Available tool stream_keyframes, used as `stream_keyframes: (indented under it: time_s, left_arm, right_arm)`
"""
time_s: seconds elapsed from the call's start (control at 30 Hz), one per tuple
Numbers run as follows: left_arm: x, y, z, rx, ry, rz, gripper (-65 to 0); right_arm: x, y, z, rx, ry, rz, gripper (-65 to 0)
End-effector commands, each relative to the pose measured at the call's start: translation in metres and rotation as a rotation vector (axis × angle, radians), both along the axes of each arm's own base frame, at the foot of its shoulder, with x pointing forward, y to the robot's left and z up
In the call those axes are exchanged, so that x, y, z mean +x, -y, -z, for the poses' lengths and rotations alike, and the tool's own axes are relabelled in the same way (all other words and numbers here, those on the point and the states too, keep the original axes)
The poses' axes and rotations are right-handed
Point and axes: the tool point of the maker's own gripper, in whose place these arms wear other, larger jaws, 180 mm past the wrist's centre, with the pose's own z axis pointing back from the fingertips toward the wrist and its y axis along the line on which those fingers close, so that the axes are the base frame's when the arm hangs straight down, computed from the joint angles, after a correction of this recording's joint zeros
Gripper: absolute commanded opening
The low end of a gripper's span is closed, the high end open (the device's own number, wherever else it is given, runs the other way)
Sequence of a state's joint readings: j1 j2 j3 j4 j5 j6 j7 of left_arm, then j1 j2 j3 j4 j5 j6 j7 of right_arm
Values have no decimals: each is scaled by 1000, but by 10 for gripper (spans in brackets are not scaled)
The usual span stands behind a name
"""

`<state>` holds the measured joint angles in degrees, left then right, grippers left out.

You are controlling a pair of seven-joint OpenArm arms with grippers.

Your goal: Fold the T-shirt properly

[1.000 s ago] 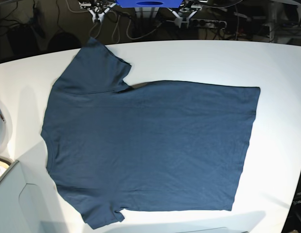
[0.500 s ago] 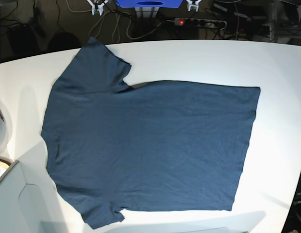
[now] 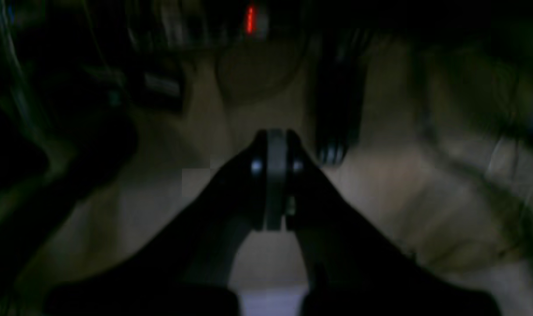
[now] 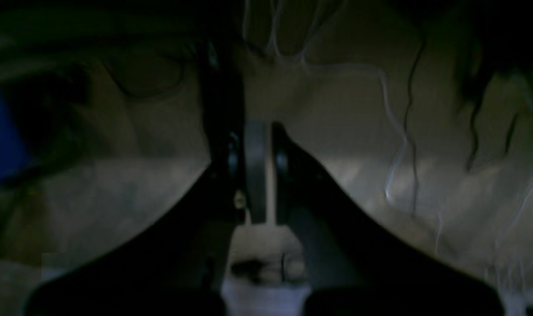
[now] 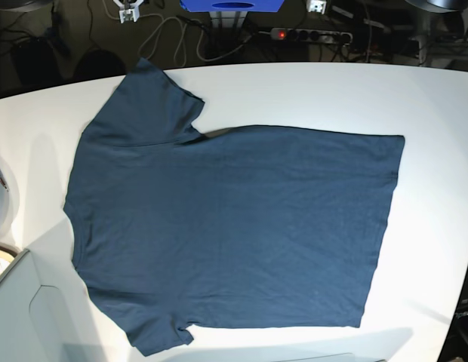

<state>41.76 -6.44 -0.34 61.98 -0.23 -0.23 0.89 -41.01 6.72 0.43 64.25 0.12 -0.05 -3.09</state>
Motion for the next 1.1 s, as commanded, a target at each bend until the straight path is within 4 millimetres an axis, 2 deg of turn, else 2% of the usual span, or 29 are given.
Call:
stream_keyframes:
  time_s: [0.0, 0.13, 0.2, 0.3, 0.5, 0.6, 0.67, 0.73, 0.83, 0.97, 1.07]
  left_arm:
    - [-5, 2, -10, -5, 8, 6, -650]
    - [27, -3, -41, -3, 123, 50, -650]
    - [39, 0, -55, -10, 168, 61, -650]
    - [54, -11, -79, 12, 233, 72, -650]
    - [83, -17, -128, 39, 320, 83, -650]
    - [98, -14, -145, 48, 322, 91, -650]
    - [114, -21, -160, 72, 364, 85, -650]
    - [129, -24, -175, 88, 419, 81, -650]
    - [150, -31, -191, 113, 485, 85, -641]
    - [174, -48, -203, 164, 558, 59, -481]
    - [198, -66, -216, 161, 638, -21, -394]
  right_arm:
    - [-3, 4, -9, -3, 10, -12, -650]
    - [13, 0, -32, 4, 80, -22, -650]
    - [18, 12, -44, -22, 77, -9, -649]
    - [33, 21, -65, -47, 81, -8, -649]
    - [83, 37, -126, -110, 170, -46, -648]
    - [108, 38, -158, -133, 240, -81, -648]
    - [121, 39, -176, -148, 282, -95, -646]
    - [132, 37, -190, -155, 317, -100, -607]
    - [145, 37, -192, -158, 340, -102, -493]
    - [156, 31, -193, -142, 355, -132, -352]
    - [164, 26, -196, -127, 378, -154, -285]
